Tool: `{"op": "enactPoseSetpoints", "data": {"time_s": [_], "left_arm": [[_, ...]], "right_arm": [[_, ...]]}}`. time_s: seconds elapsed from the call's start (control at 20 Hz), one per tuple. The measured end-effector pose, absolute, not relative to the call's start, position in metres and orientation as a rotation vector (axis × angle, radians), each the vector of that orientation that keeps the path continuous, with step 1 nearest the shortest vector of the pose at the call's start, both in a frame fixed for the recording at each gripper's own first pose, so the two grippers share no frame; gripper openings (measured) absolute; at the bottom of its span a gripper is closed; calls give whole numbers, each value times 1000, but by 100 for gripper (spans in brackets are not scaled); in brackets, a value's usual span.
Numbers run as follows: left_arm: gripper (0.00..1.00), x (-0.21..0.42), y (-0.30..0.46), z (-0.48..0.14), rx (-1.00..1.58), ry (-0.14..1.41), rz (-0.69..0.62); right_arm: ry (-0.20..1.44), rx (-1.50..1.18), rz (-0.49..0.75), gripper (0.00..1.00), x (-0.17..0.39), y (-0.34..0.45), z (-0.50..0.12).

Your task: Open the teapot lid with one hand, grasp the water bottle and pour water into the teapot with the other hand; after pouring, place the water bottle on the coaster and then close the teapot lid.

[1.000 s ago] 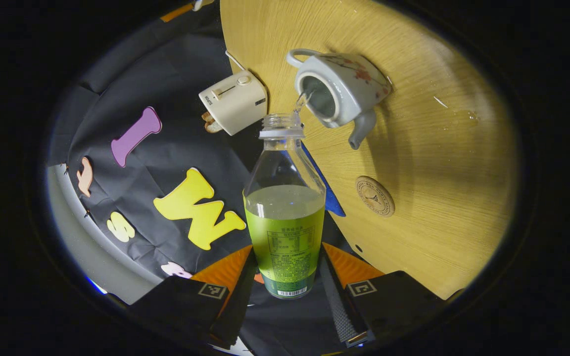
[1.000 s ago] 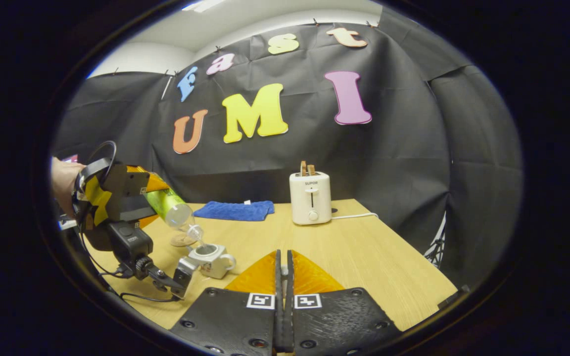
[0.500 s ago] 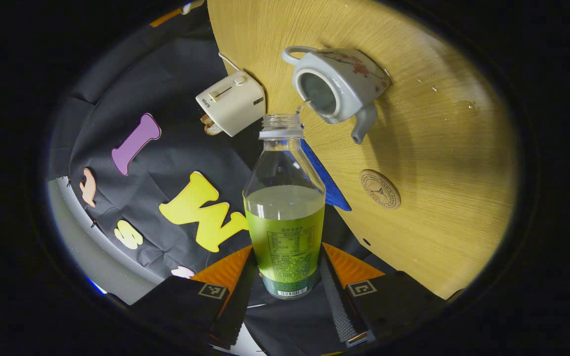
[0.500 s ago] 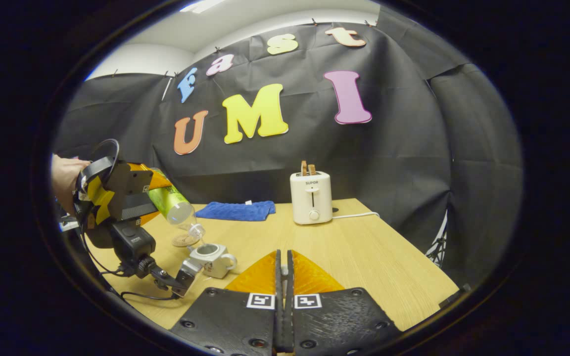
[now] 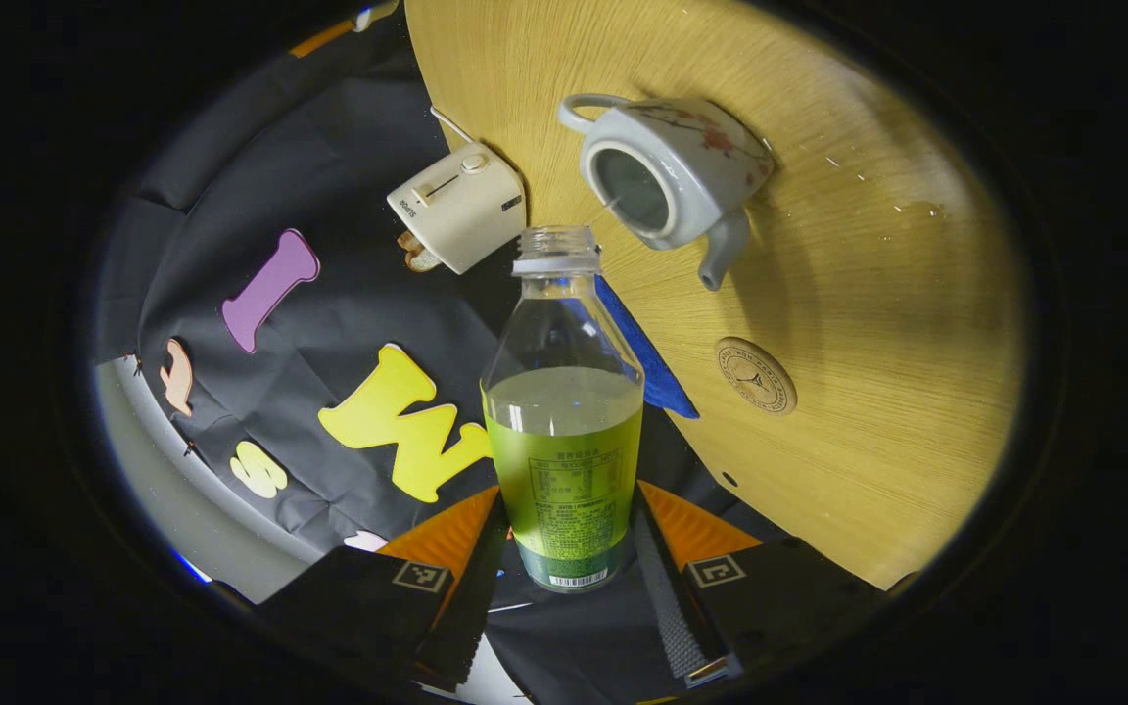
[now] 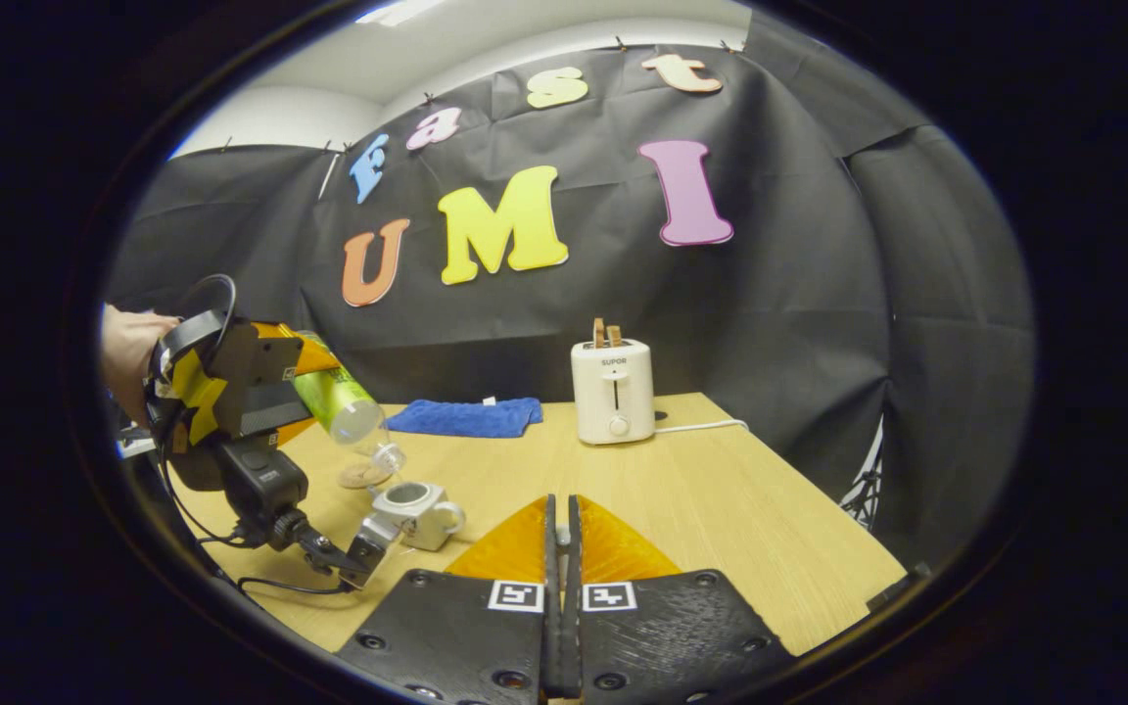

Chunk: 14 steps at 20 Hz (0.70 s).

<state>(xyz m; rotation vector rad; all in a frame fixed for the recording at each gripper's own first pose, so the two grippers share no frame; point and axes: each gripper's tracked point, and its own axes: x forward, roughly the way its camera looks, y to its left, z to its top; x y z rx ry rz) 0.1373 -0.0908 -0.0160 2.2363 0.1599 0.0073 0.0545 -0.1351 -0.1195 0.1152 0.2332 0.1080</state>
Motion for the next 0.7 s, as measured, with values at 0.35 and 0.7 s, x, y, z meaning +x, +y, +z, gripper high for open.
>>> {"op": "enactPoseSetpoints", "data": {"time_s": [0.35, 0.7], "left_arm": [[73, 138, -90, -14, 2215, 145, 10], [74, 138, -86, -12, 2071, 108, 5]], "right_arm": [[231, 113, 109, 0, 53, -133, -118], [231, 122, 90, 0, 51, -138, -115]]}}
